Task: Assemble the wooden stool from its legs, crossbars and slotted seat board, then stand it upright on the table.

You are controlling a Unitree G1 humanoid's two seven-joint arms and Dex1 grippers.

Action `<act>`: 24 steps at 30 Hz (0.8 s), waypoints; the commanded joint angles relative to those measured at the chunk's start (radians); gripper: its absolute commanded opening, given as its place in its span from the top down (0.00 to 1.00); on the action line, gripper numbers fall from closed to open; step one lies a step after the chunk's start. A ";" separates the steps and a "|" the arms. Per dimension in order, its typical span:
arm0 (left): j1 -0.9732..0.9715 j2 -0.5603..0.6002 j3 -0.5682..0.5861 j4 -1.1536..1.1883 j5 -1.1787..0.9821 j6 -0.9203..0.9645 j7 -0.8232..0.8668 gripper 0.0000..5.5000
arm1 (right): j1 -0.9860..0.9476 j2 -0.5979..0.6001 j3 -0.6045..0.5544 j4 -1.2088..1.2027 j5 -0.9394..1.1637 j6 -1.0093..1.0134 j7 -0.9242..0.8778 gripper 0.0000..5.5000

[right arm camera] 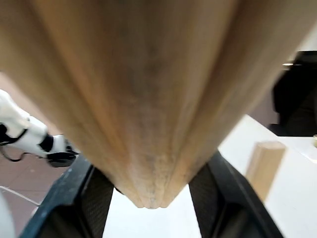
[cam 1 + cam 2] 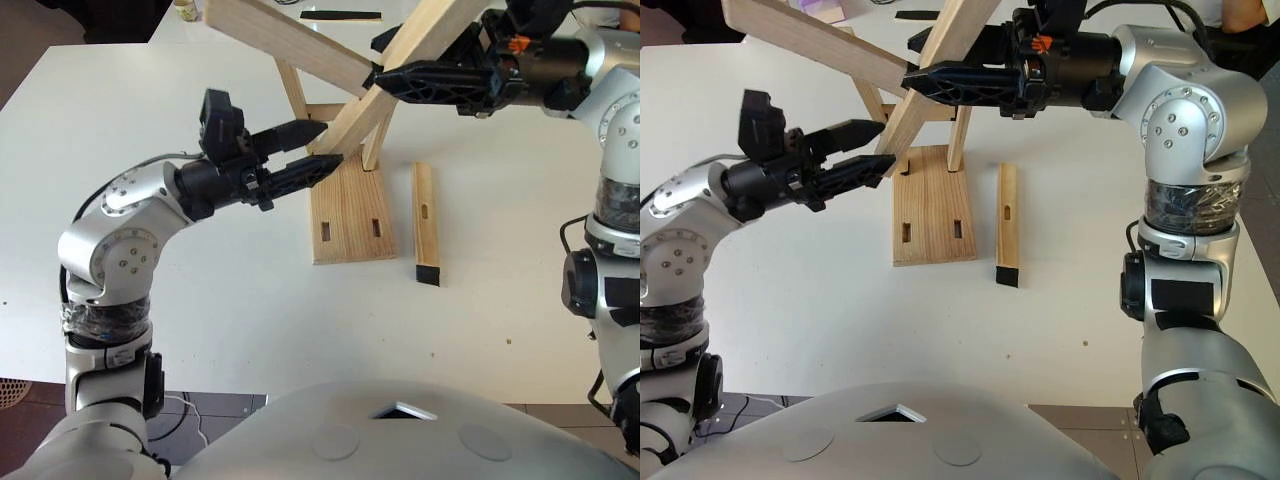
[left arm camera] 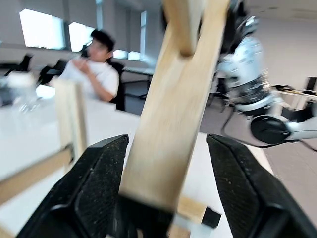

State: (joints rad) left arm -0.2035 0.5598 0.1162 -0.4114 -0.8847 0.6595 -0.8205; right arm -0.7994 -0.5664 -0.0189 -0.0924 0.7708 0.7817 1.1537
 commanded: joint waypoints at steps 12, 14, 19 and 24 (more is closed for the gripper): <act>0.191 -0.217 0.191 0.121 0.138 -0.189 0.368 0.47 | 0.257 -0.155 0.133 0.009 -0.255 -0.291 0.192 0.63; 0.193 -0.229 0.196 0.126 0.140 -0.194 0.380 0.47 | 0.268 -0.159 0.138 0.022 -0.261 -0.298 0.203 0.63; 0.200 -0.238 0.201 0.139 0.147 -0.206 0.388 0.47 | 0.272 -0.159 0.154 0.052 -0.284 -0.315 0.235 0.63; 0.197 -0.237 0.209 0.163 0.155 -0.218 0.384 0.47 | 0.254 -0.150 0.174 0.095 -0.317 -0.351 0.247 0.63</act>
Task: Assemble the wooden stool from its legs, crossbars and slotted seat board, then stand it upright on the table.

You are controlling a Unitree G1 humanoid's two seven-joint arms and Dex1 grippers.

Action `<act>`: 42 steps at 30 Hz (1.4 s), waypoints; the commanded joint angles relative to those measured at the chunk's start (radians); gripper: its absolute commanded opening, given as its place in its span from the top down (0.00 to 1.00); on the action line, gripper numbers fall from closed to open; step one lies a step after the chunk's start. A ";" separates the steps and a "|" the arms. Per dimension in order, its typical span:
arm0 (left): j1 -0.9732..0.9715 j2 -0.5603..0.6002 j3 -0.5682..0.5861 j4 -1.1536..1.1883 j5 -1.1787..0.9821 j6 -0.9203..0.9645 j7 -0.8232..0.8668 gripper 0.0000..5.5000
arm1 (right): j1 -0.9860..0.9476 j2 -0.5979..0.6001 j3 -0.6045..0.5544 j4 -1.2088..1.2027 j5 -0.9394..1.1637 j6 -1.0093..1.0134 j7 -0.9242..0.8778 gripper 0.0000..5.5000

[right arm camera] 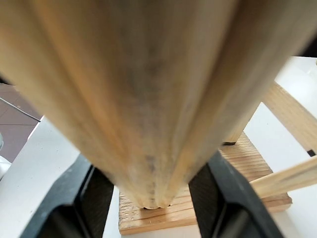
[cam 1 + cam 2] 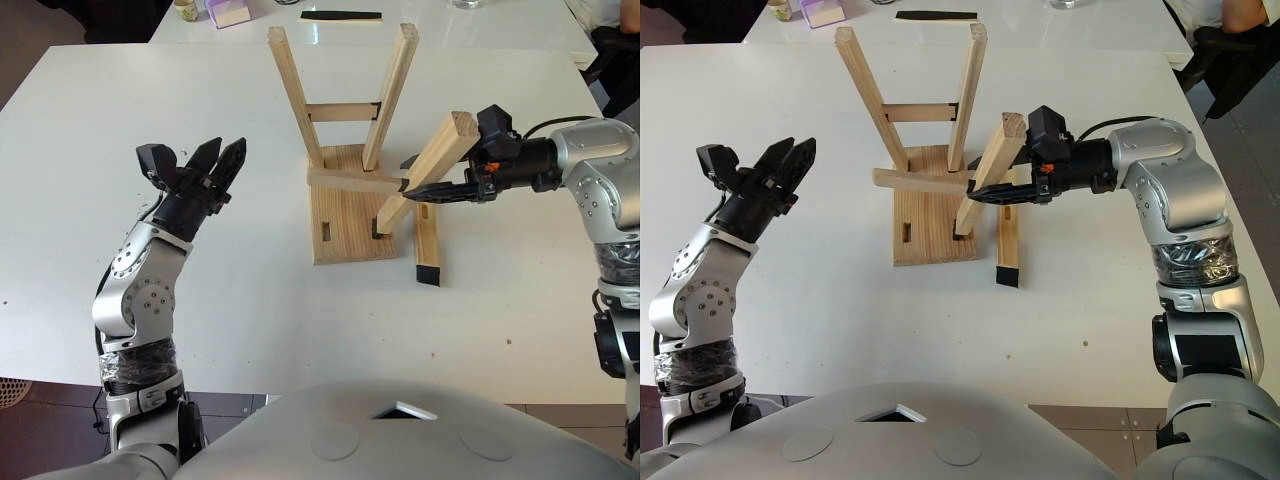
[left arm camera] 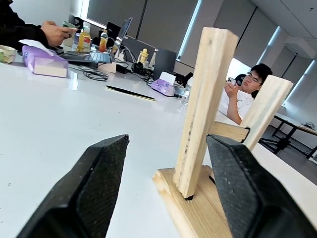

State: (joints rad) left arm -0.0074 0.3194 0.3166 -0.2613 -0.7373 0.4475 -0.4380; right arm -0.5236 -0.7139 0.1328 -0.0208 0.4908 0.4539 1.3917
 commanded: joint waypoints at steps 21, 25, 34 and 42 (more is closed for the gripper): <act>0.066 -0.099 -0.036 -0.055 0.003 -0.033 0.023 0.47 | 0.031 0.075 0.194 0.245 -0.217 -0.144 0.008 0.64; 0.059 -0.109 -0.047 -0.057 0.003 -0.033 0.024 0.47 | 0.102 0.074 0.247 0.235 -0.251 -0.165 -0.009 0.64; 0.055 -0.131 -0.064 -0.049 0.023 -0.056 0.029 0.47 | -0.008 0.108 0.252 0.279 -0.234 -0.105 -0.043 0.64; 0.059 -0.112 -0.028 0.019 0.011 -0.076 0.002 0.47 | 0.018 0.112 0.074 0.207 -0.095 -0.133 -0.055 0.46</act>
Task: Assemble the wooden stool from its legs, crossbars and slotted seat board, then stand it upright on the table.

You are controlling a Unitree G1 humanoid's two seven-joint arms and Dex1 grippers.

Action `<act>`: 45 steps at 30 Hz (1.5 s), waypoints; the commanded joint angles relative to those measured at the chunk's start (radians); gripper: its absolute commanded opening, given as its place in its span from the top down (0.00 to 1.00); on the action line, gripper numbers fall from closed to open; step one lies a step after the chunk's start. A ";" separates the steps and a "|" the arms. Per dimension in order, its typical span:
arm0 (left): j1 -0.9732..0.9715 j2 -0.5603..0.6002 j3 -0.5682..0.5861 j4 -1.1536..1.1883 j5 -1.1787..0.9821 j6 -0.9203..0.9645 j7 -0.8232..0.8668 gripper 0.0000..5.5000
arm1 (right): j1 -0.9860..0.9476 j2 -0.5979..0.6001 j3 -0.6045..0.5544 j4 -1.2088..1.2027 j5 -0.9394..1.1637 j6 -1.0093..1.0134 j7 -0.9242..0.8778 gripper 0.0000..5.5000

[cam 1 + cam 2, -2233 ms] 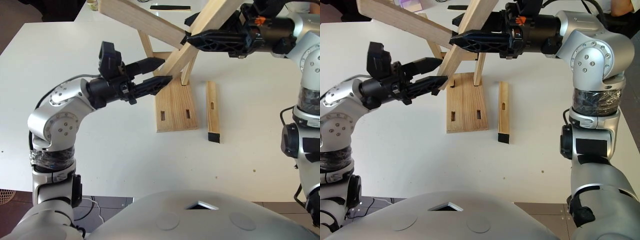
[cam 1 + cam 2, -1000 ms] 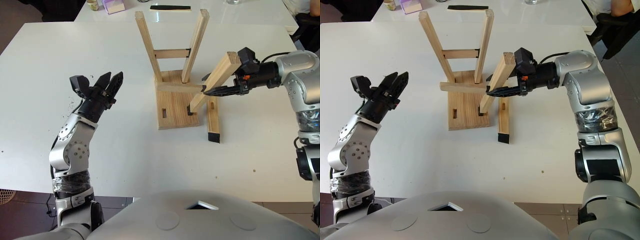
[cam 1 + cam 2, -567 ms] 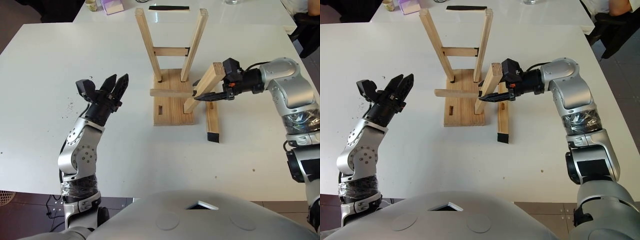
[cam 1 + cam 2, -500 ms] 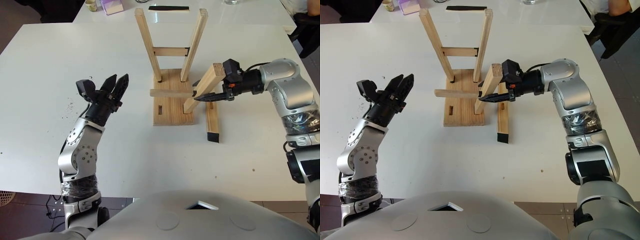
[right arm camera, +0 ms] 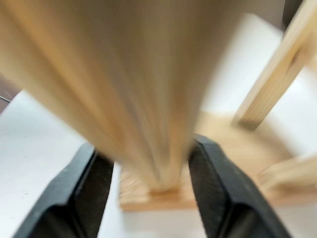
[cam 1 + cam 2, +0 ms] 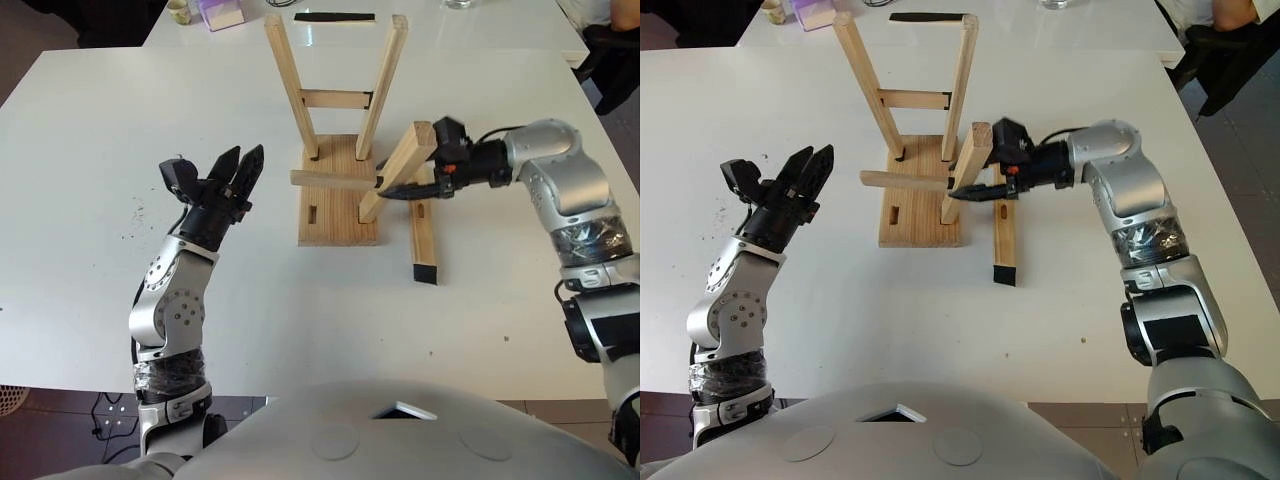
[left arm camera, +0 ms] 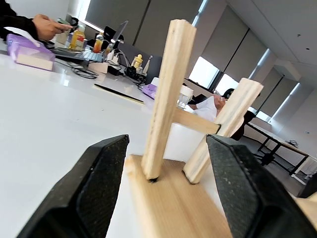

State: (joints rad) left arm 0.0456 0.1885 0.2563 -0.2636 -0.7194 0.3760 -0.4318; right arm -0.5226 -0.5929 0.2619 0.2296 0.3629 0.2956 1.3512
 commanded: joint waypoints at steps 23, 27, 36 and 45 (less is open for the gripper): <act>0.177 -0.040 0.103 -0.167 -0.062 0.063 0.201 0.47 | 0.619 0.369 -0.160 -0.909 -0.325 0.865 -1.173 0.44; 0.181 -0.020 0.111 -0.191 -0.085 0.094 0.212 0.47 | 0.677 0.376 -0.134 -0.931 -0.318 0.901 -1.190 0.44; 0.234 -0.063 0.064 -0.232 -0.074 0.083 0.236 0.47 | 0.678 0.307 -0.145 -0.984 -0.271 0.947 -1.138 0.44; 0.245 -0.085 0.022 -0.237 -0.064 0.068 0.244 0.47 | 0.675 0.237 -0.087 -1.036 -0.224 0.998 -1.103 0.44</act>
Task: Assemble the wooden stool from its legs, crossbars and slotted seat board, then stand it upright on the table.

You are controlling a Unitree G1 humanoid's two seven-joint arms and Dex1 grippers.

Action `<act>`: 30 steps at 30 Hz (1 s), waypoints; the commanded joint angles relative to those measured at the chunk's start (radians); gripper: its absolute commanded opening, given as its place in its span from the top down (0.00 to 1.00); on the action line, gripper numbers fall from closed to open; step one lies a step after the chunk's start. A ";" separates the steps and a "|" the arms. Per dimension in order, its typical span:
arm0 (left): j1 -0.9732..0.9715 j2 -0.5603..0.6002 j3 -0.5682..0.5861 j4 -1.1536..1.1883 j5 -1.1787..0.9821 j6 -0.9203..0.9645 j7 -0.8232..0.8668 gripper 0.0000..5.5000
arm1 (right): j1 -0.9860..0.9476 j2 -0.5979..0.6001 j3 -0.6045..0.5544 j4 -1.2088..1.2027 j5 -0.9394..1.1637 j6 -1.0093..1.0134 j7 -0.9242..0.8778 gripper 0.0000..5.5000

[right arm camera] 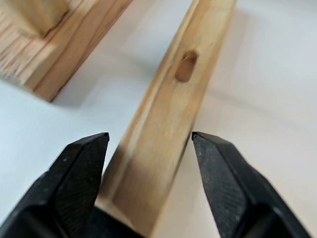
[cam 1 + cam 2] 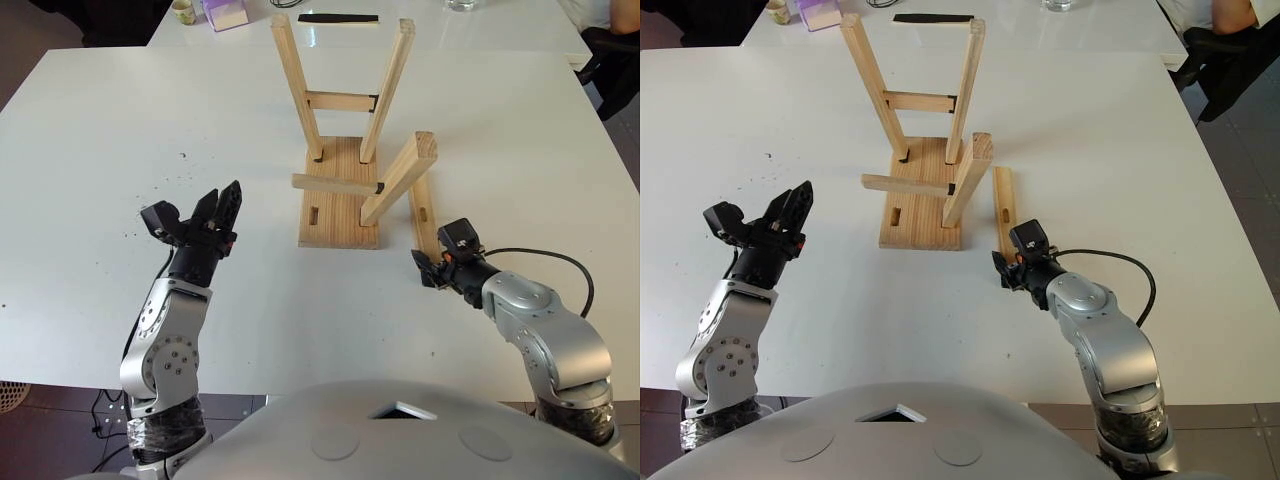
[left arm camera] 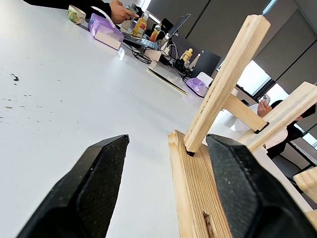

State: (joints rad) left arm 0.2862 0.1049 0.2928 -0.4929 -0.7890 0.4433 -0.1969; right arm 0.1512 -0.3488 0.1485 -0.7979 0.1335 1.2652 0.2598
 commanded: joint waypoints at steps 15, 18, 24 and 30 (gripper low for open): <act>-0.062 0.019 -0.016 0.051 0.025 -0.021 0.001 0.47 | 0.088 0.005 -0.002 0.179 -0.054 -0.178 -0.129 0.61; -0.096 0.026 -0.006 0.063 0.029 -0.036 0.007 0.47 | 0.040 0.069 -0.065 0.214 -0.030 -0.227 -0.139 0.61; -0.287 0.084 0.070 -0.011 -0.091 -0.003 0.071 0.47 | -0.386 0.083 -0.406 0.549 0.125 -0.388 -0.105 0.63; -0.528 0.160 0.098 -0.021 -0.343 0.084 0.151 0.47 | -0.779 0.058 -0.669 0.716 0.443 -0.398 -0.010 0.63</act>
State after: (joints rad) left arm -0.1302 0.2104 0.3851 -0.4882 -1.0268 0.4695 -0.0947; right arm -0.4592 -0.2771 -0.4130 -0.1004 0.4288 0.8823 0.2079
